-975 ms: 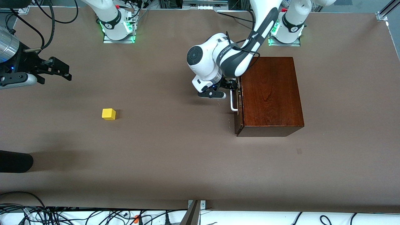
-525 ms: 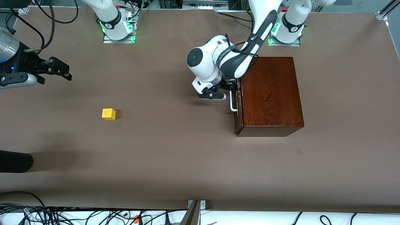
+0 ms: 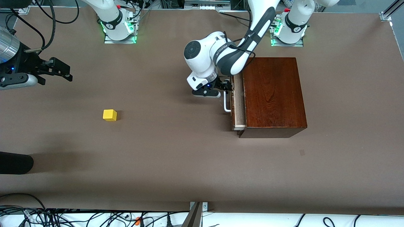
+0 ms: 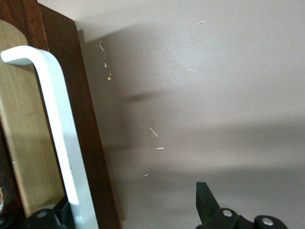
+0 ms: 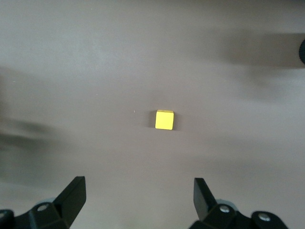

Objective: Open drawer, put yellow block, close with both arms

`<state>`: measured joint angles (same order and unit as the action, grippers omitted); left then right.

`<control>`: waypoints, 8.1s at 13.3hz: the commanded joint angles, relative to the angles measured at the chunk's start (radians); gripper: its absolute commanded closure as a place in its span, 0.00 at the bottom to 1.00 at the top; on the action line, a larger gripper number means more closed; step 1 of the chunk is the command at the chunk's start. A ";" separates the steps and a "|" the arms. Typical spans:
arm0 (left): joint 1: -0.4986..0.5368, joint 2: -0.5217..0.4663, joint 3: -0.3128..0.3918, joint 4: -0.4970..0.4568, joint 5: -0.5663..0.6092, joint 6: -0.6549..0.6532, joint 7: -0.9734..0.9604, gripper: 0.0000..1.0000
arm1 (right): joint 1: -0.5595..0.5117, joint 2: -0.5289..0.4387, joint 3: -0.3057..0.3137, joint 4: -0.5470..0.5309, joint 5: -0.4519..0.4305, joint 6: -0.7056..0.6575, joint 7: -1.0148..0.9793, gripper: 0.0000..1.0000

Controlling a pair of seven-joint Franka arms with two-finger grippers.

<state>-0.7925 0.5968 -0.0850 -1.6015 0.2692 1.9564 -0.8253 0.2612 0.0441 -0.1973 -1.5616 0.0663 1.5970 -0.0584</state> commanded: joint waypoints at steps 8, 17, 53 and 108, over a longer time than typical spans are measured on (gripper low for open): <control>-0.028 0.041 -0.013 0.075 -0.100 0.119 -0.051 0.00 | -0.004 0.008 -0.001 0.025 -0.010 -0.009 -0.014 0.00; -0.050 0.067 -0.015 0.117 -0.125 0.119 -0.054 0.00 | -0.013 0.023 -0.002 0.025 -0.013 0.026 -0.014 0.00; 0.639 -0.353 -0.007 0.310 -0.349 -0.564 0.616 0.00 | 0.015 0.296 0.027 -0.350 -0.028 0.547 0.014 0.00; 0.713 -0.615 0.044 -0.066 -0.248 -0.306 0.784 0.00 | 0.592 0.712 0.444 0.402 -0.421 0.400 -0.060 1.00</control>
<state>-0.0888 -0.0029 -0.0347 -1.6589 0.0223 1.6505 -0.0639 0.8321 0.6990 0.2532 -1.2144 -0.3171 2.0074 -0.0891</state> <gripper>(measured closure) 0.000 0.449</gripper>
